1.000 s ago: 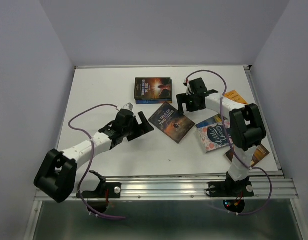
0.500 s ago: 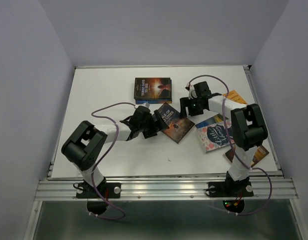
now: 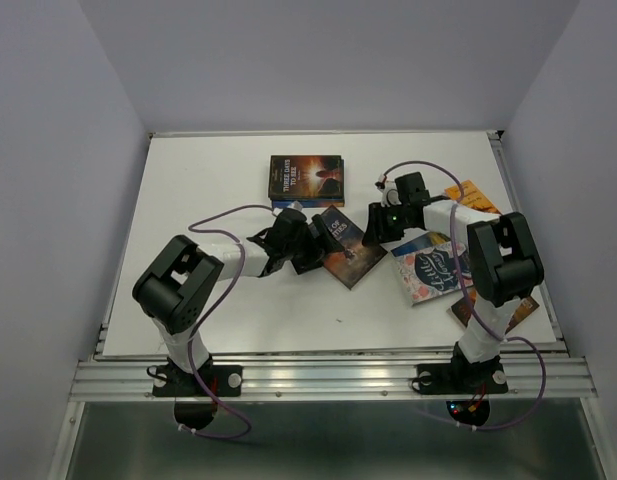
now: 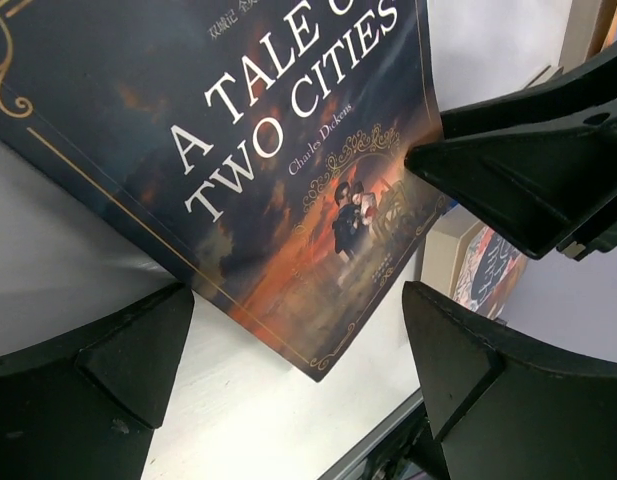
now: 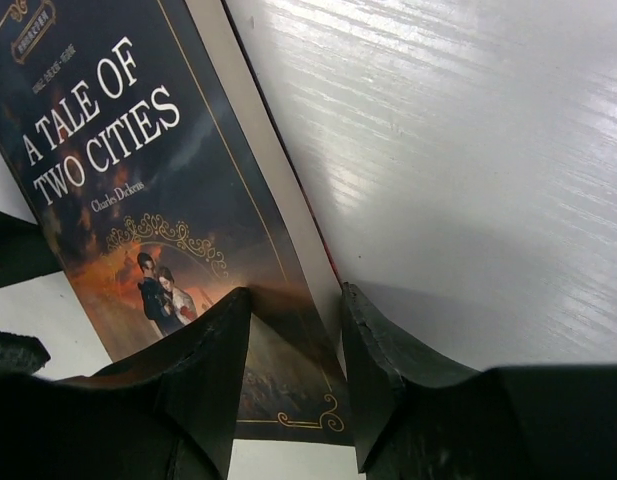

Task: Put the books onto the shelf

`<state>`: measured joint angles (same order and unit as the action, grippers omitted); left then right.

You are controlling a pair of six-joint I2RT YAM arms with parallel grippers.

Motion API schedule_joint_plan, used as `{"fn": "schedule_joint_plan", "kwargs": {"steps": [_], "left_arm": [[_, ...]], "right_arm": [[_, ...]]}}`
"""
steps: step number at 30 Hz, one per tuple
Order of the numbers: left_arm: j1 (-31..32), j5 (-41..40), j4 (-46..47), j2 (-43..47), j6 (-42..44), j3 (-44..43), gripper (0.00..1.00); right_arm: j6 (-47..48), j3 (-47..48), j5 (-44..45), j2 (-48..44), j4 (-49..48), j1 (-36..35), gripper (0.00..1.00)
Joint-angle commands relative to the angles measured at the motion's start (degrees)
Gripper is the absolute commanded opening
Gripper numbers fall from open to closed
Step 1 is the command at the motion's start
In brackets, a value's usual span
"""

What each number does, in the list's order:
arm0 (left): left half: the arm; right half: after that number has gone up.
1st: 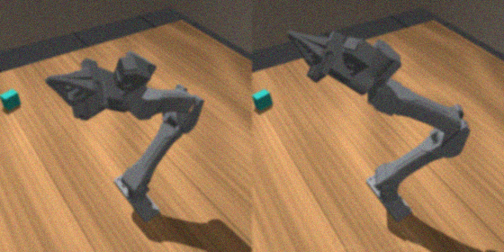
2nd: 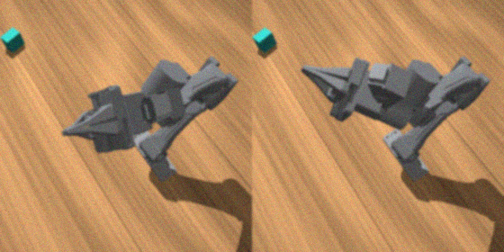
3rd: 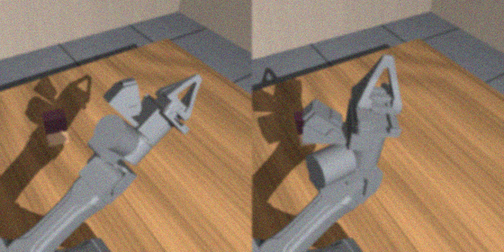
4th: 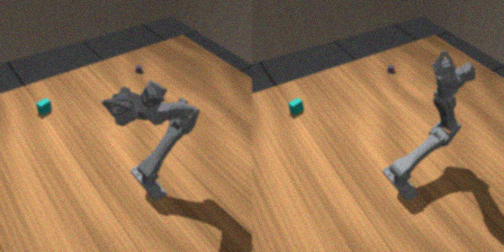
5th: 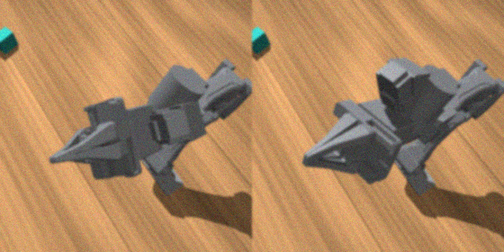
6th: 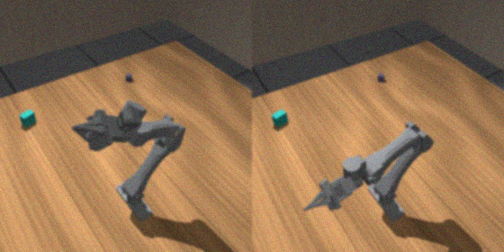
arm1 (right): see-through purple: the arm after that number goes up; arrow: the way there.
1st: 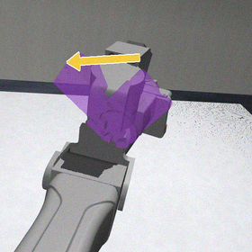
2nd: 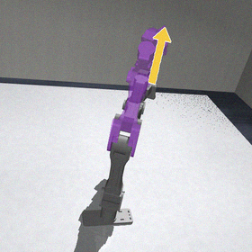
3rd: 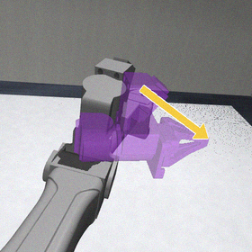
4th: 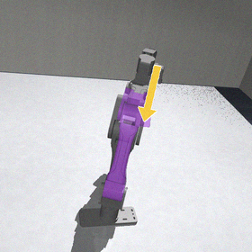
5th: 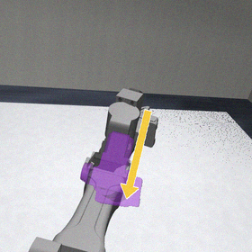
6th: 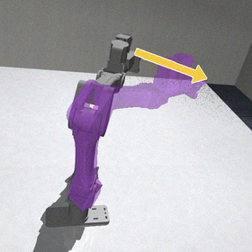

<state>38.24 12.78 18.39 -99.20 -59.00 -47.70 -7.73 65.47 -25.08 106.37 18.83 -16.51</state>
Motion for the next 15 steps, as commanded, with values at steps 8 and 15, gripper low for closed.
{"fn": "schedule_joint_plan", "kwargs": {"steps": [8,15], "left_arm": [[0.9,1.2,19.1,4.0,-3.7,5.0,0.99],[3.6,6.7,49.0,4.0,-8.0,12.4,0.99]], "right_arm": [[-4.6,-8.8,-18.6,0.8,4.3,-5.4,0.31],[-7.0,-9.5,-19.8,0.2,2.3,-7.7,0.28]]}}
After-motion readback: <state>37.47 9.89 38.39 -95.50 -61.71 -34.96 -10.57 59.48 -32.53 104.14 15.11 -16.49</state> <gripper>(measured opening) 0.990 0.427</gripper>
